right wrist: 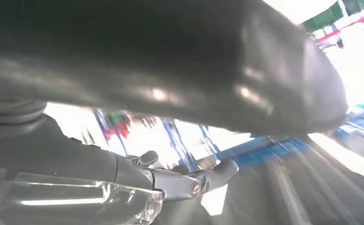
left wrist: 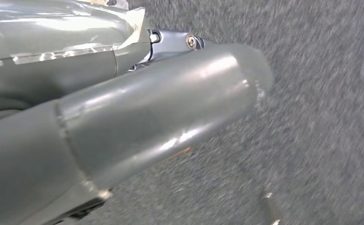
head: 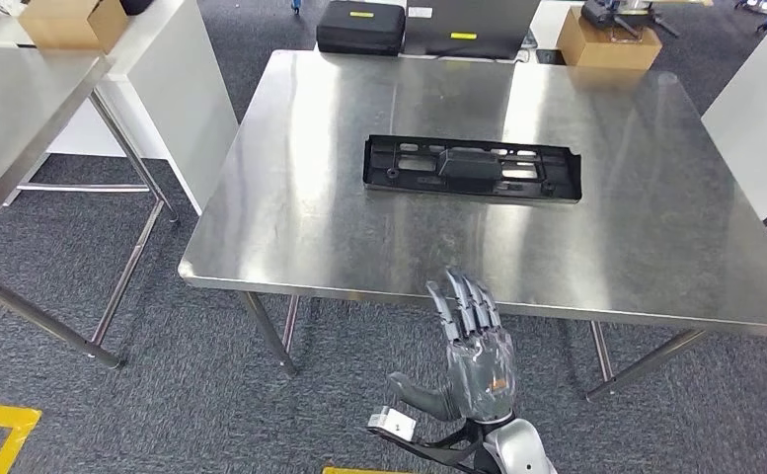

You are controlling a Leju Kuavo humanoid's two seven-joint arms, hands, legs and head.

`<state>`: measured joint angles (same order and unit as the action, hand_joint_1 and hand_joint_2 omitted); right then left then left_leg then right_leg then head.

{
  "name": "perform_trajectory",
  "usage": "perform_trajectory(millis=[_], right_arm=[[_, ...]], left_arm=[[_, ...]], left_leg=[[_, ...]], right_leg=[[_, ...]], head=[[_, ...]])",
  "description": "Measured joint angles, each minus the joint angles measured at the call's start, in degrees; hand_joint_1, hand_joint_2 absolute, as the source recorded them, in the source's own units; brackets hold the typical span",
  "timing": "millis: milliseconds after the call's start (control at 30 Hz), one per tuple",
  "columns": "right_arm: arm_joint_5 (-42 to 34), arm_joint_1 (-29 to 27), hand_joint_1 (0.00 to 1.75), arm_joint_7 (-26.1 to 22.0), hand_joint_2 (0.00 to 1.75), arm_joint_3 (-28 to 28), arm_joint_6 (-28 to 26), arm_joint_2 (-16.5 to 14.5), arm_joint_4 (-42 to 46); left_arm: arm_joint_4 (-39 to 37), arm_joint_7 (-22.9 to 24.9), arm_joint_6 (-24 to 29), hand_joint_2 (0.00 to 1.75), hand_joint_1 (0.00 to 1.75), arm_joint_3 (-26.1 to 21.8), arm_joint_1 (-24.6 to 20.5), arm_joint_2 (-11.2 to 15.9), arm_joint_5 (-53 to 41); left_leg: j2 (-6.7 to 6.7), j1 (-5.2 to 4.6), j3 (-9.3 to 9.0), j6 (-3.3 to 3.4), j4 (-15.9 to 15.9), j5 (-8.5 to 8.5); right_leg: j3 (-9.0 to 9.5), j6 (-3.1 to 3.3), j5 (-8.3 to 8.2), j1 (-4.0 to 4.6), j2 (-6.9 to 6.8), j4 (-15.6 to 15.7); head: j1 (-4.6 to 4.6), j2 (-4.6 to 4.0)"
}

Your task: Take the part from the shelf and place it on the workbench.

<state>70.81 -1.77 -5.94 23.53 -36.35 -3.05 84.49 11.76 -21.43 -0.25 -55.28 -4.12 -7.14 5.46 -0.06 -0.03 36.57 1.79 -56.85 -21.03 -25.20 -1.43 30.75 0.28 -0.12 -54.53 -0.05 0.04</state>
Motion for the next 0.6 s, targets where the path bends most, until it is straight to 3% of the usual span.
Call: perform_trajectory(millis=[167, 200, 267, 300, 333, 400, 467, 533, 600], right_arm=[[-4.4, -0.1, 0.0, -2.0, 0.0, -1.5, 0.0, -0.1, -1.9], [-9.4, 0.1, 0.0, -4.5, 0.0, -4.3, 0.0, -0.5, -5.6], [-11.8, 1.5, 0.0, -8.0, 0.0, -17.9, 0.0, -1.6, -21.8], [-10.7, 2.2, 0.0, -8.3, 0.0, -25.9, 0.0, -2.2, -31.3], [-6.1, 2.8, 0.0, -6.5, 0.0, -32.4, 0.0, -2.6, -38.6], [-1.7, 3.1, 0.0, -2.2, 0.0, -38.8, 0.0, -3.1, -46.8], [0.0, 3.3, 0.0, 1.8, 0.0, -43.4, 0.3, -3.6, -53.5], [0.3, 3.3, 0.0, 5.8, 0.0, -46.8, 1.3, -4.0, -58.9], [0.4, 3.1, 0.0, 8.3, 0.0, -49.5, 2.4, -4.3, -63.0]], left_arm=[[0.0, 0.1, -0.3, 0.0, 0.0, 0.2, 0.1, 0.0, -0.4], [0.0, 0.5, -0.7, 0.0, 0.0, 0.4, 0.2, 0.0, -1.0], [0.0, 1.6, -1.6, 0.0, 0.0, 1.3, 0.3, 0.3, -2.7], [0.0, 2.1, -2.0, 0.0, 0.0, 1.8, 0.5, 0.4, -3.6], [0.0, 2.3, -2.2, 0.0, 0.0, 2.2, 0.6, 0.6, -4.2], [0.0, 2.1, -2.4, 0.0, 0.0, 2.6, 0.8, 0.9, -4.8], [0.0, 1.7, -2.6, 0.0, 0.0, 2.9, 0.9, 1.1, -5.2], [0.0, 1.5, -2.8, 0.0, 0.0, 3.1, 1.1, 1.3, -5.6], [0.0, 1.5, -2.8, 0.0, 0.0, 3.5, 1.2, 1.4, -5.8]], left_leg=[[-0.07, -0.04, 0.09, -0.28, 0.1, 0.32], [-0.1, 0.07, 0.67, -0.54, -1.5, -1.56], [-0.12, 0.48, 2.81, -1.27, -10.8, -7.78], [-0.1, 0.76, 3.0, -1.6, -14.6, -10.22], [-0.08, 0.95, 1.76, -1.78, -15.5, -10.27], [-0.22, 1.19, -4.13, -1.9, -7.5, -8.25], [-0.53, 1.02, -7.57, -1.65, -1.8, -8.25], [-0.65, 0.59, -7.45, -0.87, -0.8, -8.21], [-0.34, 0.5, -6.71, 0.48, -0.4, -7.32]], right_leg=[[-0.14, 0.4, -0.44, -0.33, -0.05, 0.2], [-0.53, 0.87, -1.01, -0.62, -0.19, 0.2], [-2.26, 1.41, -2.72, -1.02, -0.71, 0.0], [-3.26, 1.53, -3.52, -1.07, -0.99, -0.3], [-4.04, 1.31, -3.98, -1.08, -1.16, -0.6], [-5.02, 0.98, -4.22, -1.08, -1.22, -1.4], [-5.81, 0.43, -4.57, -0.92, -1.13, -2.0], [-6.28, -0.49, -5.19, -0.81, -1.04, -2.0], [-7.3, -1.09, -4.65, -0.84, -0.8, -2.9]], head=[[-0.04, 0.0], [-0.17, 0.0], [-0.43, 0.0], [-0.55, 0.0], [-0.55, 0.0], [-0.57, 0.0], [-0.56, 0.0], [-0.51, 0.0], [-0.52, 0.0]])
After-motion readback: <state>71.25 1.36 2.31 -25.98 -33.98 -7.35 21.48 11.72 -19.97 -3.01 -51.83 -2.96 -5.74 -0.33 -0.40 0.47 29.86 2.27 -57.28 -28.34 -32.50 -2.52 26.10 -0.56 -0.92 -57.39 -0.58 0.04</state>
